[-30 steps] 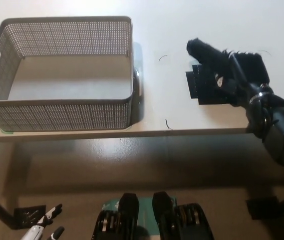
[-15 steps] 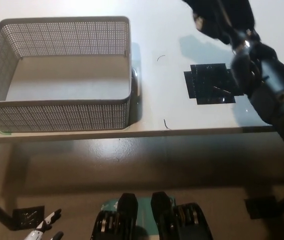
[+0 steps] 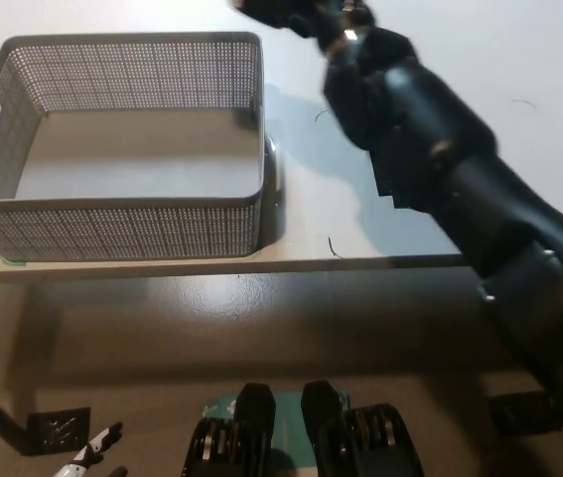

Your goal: Use the right hand to pick up the pencil case on the right hand side and put it into a grey container on the left side

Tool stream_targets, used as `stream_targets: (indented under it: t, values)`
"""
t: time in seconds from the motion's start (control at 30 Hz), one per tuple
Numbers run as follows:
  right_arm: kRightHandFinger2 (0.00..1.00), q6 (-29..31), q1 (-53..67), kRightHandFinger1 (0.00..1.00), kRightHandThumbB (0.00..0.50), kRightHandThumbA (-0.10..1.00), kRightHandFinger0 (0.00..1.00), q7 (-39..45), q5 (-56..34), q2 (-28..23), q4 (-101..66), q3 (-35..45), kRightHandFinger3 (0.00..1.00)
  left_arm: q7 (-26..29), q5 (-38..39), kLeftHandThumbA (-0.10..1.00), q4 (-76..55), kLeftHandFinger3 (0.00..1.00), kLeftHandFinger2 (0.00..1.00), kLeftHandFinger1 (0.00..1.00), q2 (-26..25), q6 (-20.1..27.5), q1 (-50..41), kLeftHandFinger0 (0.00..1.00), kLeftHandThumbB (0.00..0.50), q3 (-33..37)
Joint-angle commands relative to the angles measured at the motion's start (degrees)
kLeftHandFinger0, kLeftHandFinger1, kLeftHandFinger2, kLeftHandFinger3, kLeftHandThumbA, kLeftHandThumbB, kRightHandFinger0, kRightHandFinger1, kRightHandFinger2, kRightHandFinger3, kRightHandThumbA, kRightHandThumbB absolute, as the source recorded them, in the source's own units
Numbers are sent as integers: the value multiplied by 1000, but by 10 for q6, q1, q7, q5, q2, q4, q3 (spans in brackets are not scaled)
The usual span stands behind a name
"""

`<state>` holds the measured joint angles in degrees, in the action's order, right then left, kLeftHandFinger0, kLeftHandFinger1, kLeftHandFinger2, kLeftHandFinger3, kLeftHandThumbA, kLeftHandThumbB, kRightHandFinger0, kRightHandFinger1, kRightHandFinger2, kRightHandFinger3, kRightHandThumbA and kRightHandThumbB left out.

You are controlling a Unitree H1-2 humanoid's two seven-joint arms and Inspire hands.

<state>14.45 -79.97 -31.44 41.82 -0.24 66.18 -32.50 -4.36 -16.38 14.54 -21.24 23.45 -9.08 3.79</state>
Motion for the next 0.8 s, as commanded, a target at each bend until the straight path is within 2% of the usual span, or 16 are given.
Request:
stream_targets:
  t: [0.0, 0.07, 0.1, 0.13, 0.17, 0.2, 0.27, 0.33, 0.37, 0.43, 0.6, 0.63, 0.67, 0.7, 0.73, 0.77]
  values:
    - [761, -5, -75, 266, 200, -100, 0, 19, 4, 34, 6, -3, 785, -12, 6, 1000, -25, 1000, 1000, 1000, -12, -12, -6, 1000, 303, 0]
    - [615, 9, -76, 128, 253, -100, 0, 24, -5, 49, 14, 2, 383, -14, 4, 1000, -27, 1000, 1000, 1000, -11, -14, -6, 1000, 301, 2]
    - [664, 13, -76, 128, 219, -100, 0, 38, -8, 60, 21, 2, 321, -13, 1, 1000, -24, 1000, 1000, 1000, -10, -11, -4, 1000, 302, 3]
    - [693, 16, -74, 135, 211, -100, 0, 46, -12, 64, 24, 3, 303, -13, -1, 1000, -22, 1000, 1000, 1000, -11, -10, -3, 1000, 308, 5]
    - [722, 15, -72, 170, 262, -100, 0, 44, -8, 70, 27, 1, 430, -10, -6, 1000, -19, 1000, 1000, 1000, -10, -5, -2, 1000, 310, 6]
    - [544, 19, -70, 81, 257, -100, 0, 41, -7, 77, 31, 0, 401, -9, -10, 1000, -20, 1000, 1000, 1000, -11, -3, -2, 1000, 310, 8]
    - [445, 27, -65, 2, 262, -100, 0, 30, -4, 82, 35, -2, 261, -7, -16, 1000, -24, 1000, 1000, 1000, -11, -1, -2, 1000, 298, 10]
    - [302, 31, -63, 0, 289, -100, 0, 38, -7, 91, 46, -1, 382, -8, -9, 1000, -25, 1000, 1000, 1000, -10, 1, -2, 1000, 287, 10]
    - [192, 30, -62, 0, 274, -100, 0, 34, -6, 95, 54, -2, 321, -13, -4, 1000, -33, 1000, 1000, 1000, -11, -8, -5, 1000, 286, 10]
    - [127, 36, -63, 0, 241, -100, 0, 34, -9, 98, 71, 0, 229, -16, 0, 1000, -36, 1000, 1000, 1000, -13, -8, -4, 1000, 293, 10]
    - [437, 10, -62, 99, 209, -100, 1, 110, -44, 91, 83, 28, 140, -25, -3, 1000, -45, 1000, 1000, 1000, -17, -21, 0, 1000, 301, 14]
    - [554, 1, -62, 272, 216, 53, 122, 129, -49, 89, 83, 32, 282, -27, -3, 1000, -47, 1000, 1000, 1000, -18, -23, 1, 1000, 304, 14]
    - [1000, -17, -63, 955, 329, 529, 713, 179, -58, 85, 83, 39, 1000, -28, -5, 1000, -46, 1000, 1000, 1000, -20, -24, 4, 1000, 296, 15]
    - [1000, -23, -65, 1000, 374, 661, 988, 206, -63, 83, 82, 44, 1000, -30, -5, 1000, -46, 1000, 1000, 1000, -20, -25, 6, 1000, 291, 15]
    - [1000, -38, -67, 1000, 469, 791, 1000, 260, -72, 78, 80, 50, 1000, -32, -5, 1000, -47, 1000, 1000, 1000, -20, -29, 9, 1000, 299, 15]
    - [1000, -45, -65, 1000, 499, 857, 1000, 275, -75, 75, 75, 52, 1000, -34, -6, 1000, -49, 1000, 1000, 1000, -21, -31, 11, 1000, 300, 15]
